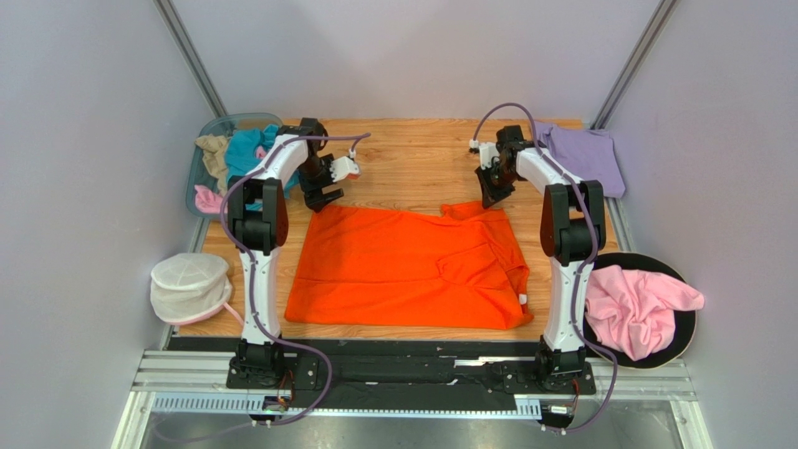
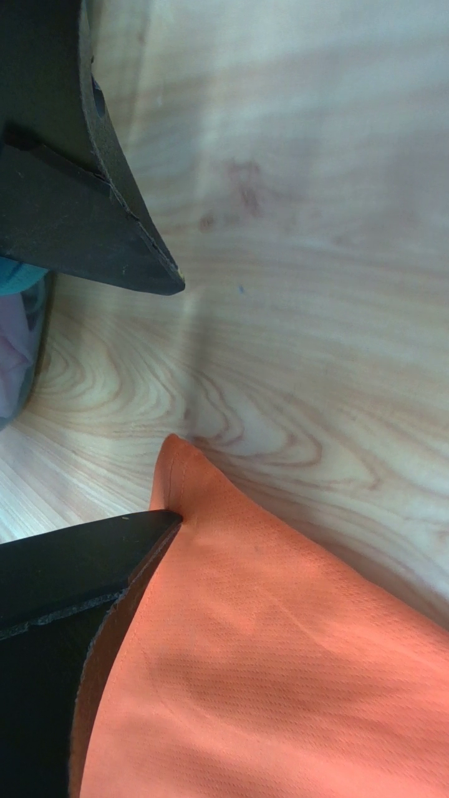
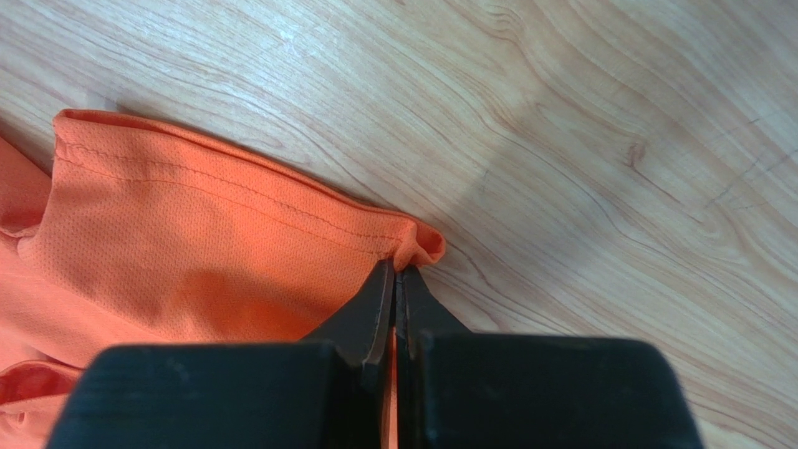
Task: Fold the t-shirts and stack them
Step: Fold the tshirt
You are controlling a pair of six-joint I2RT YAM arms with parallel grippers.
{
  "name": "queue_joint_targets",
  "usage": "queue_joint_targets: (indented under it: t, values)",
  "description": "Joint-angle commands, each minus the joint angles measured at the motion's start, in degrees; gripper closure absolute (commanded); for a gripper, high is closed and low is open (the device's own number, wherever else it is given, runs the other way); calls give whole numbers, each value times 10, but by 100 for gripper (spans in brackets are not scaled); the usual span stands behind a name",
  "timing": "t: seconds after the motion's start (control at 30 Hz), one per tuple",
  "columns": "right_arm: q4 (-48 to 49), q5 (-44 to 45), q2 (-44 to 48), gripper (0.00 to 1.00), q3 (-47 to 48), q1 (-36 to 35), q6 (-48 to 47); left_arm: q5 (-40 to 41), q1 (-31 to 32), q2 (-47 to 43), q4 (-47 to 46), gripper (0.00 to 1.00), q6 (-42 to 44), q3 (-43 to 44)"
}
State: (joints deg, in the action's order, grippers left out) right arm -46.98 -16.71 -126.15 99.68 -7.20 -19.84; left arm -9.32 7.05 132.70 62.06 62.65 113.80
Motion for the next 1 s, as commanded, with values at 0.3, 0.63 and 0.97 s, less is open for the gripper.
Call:
queue_joint_targets:
  t: [0.3, 0.63, 0.97]
  values:
    - [15, 4, 42, 100, -11, -4, -10, -5, -4, 24, 39, 12, 20, 13]
    - [16, 9, 41, 100, -6, -5, -12, 7, 28, 37, 53, 43, 23, -20]
    - [14, 12, 48, 100, -8, -4, -16, 1, 34, 40, 47, 75, 12, -23]
